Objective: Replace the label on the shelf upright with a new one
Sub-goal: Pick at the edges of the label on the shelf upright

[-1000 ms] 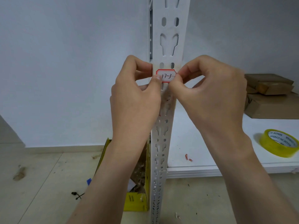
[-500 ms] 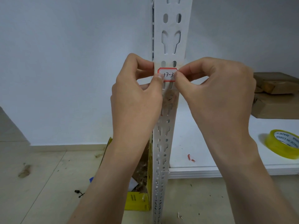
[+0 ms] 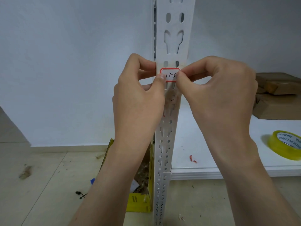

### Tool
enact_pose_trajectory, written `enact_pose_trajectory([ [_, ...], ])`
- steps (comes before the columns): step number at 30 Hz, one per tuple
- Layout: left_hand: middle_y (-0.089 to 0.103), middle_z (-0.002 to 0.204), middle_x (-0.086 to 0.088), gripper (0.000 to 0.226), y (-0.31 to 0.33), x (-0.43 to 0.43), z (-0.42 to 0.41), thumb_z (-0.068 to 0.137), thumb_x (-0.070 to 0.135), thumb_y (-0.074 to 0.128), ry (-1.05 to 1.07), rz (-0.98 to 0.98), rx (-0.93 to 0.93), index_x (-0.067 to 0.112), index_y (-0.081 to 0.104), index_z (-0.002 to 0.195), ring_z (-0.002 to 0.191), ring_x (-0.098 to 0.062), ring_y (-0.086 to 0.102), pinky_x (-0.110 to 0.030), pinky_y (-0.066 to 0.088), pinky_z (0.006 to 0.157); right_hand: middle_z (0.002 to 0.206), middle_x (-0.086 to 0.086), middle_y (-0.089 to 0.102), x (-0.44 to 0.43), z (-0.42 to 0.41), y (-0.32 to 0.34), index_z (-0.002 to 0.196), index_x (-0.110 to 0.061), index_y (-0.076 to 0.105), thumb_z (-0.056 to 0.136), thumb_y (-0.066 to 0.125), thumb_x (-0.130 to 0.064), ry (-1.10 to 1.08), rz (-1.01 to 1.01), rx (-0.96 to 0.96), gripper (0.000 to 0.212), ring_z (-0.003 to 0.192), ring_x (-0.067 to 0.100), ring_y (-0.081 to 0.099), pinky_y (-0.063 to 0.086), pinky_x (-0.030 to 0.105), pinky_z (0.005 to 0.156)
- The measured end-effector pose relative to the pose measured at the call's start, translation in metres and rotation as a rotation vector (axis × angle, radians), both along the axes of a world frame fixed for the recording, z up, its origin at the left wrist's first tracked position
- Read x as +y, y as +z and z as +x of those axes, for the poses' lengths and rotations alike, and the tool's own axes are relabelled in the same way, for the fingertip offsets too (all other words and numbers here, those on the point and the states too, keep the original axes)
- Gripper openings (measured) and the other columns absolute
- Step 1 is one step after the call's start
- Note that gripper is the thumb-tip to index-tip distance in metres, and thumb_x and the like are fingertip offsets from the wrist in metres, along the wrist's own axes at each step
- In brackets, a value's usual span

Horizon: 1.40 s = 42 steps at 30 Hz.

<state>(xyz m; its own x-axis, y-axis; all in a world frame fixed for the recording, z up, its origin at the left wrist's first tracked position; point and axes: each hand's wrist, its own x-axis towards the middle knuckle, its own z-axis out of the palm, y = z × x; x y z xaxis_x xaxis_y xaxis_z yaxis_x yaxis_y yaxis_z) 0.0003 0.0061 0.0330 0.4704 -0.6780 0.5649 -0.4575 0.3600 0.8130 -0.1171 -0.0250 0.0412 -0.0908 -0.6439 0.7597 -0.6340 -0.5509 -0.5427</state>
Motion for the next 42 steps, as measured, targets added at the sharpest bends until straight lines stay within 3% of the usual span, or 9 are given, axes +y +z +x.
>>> enact_pose_trajectory([
  [4,0.074,0.110,0.016,0.015,0.0002,-0.0001,0.0001,0.098,0.027,0.070,0.000,-0.003,-0.001,0.029,0.055,0.099,0.095,0.005,0.072,-0.025,0.064,0.080,0.082,-0.019,0.072,0.0004,-0.0009,0.0000,0.091,-0.036,0.078,0.091,0.073,-0.045,0.001,-0.006,-0.015,0.009,0.079,0.007,0.070,0.055,0.025,0.073],
  [8,0.074,0.108,0.017,0.016,0.0001,0.0000,0.0004,0.098,0.028,0.070,0.001,-0.007,-0.004,0.031,0.054,0.097,0.094,0.009,0.071,-0.022,0.063,0.079,0.083,-0.018,0.074,0.0008,0.0000,0.0014,0.092,-0.036,0.078,0.091,0.073,-0.045,-0.008,0.007,-0.015,0.010,0.079,0.007,0.069,0.052,0.020,0.071],
  [12,0.074,0.108,0.017,0.016,-0.0007,-0.0005,-0.0003,0.098,0.027,0.070,0.009,-0.014,-0.010,0.031,0.054,0.097,0.094,0.010,0.069,-0.022,0.063,0.078,0.083,-0.018,0.073,0.0013,0.0024,0.0011,0.092,-0.036,0.078,0.092,0.072,-0.046,-0.014,0.012,-0.017,0.011,0.080,0.009,0.070,0.058,0.030,0.076],
  [18,0.074,0.108,0.017,0.017,-0.0003,-0.0005,-0.0005,0.098,0.028,0.070,0.008,-0.024,-0.013,0.031,0.054,0.096,0.092,0.009,0.070,-0.024,0.062,0.077,0.081,-0.019,0.069,0.0013,0.0051,0.0002,0.089,-0.036,0.075,0.092,0.070,-0.046,-0.009,0.035,0.006,0.011,0.080,0.010,0.068,0.057,0.030,0.075],
  [22,0.075,0.108,0.017,0.017,-0.0002,0.0000,0.0001,0.097,0.027,0.071,-0.001,-0.020,-0.004,0.030,0.055,0.096,0.091,0.007,0.071,-0.027,0.062,0.076,0.077,-0.019,0.069,0.0016,0.0037,0.0002,0.088,-0.035,0.075,0.091,0.071,-0.046,-0.014,0.005,-0.011,0.012,0.074,0.008,0.068,0.054,0.021,0.069],
  [27,0.075,0.107,0.018,0.023,-0.0004,-0.0002,0.0006,0.098,0.027,0.071,-0.003,-0.020,-0.013,0.035,0.051,0.090,0.092,0.011,0.070,-0.028,0.062,0.076,0.077,-0.015,0.073,0.0012,0.0022,0.0017,0.084,-0.033,0.075,0.090,0.072,-0.041,-0.006,-0.020,-0.056,0.011,0.069,0.010,0.069,0.060,0.036,0.073],
  [38,0.075,0.106,0.017,0.022,0.0001,0.0006,0.0017,0.096,0.021,0.071,-0.013,-0.027,-0.008,0.033,0.054,0.091,0.093,0.010,0.069,-0.028,0.063,0.074,0.080,-0.020,0.070,0.0025,0.0052,0.0016,0.093,-0.037,0.077,0.092,0.070,-0.048,-0.026,0.009,-0.021,0.013,0.078,0.009,0.070,0.060,0.034,0.077],
  [42,0.075,0.106,0.017,0.023,0.0004,0.0008,0.0008,0.096,0.023,0.071,-0.008,-0.031,-0.009,0.035,0.053,0.089,0.095,0.006,0.070,-0.034,0.064,0.078,0.078,-0.021,0.065,0.0017,0.0054,0.0022,0.094,-0.037,0.076,0.093,0.070,-0.048,-0.022,0.025,-0.003,0.013,0.077,0.008,0.068,0.058,0.030,0.076],
])
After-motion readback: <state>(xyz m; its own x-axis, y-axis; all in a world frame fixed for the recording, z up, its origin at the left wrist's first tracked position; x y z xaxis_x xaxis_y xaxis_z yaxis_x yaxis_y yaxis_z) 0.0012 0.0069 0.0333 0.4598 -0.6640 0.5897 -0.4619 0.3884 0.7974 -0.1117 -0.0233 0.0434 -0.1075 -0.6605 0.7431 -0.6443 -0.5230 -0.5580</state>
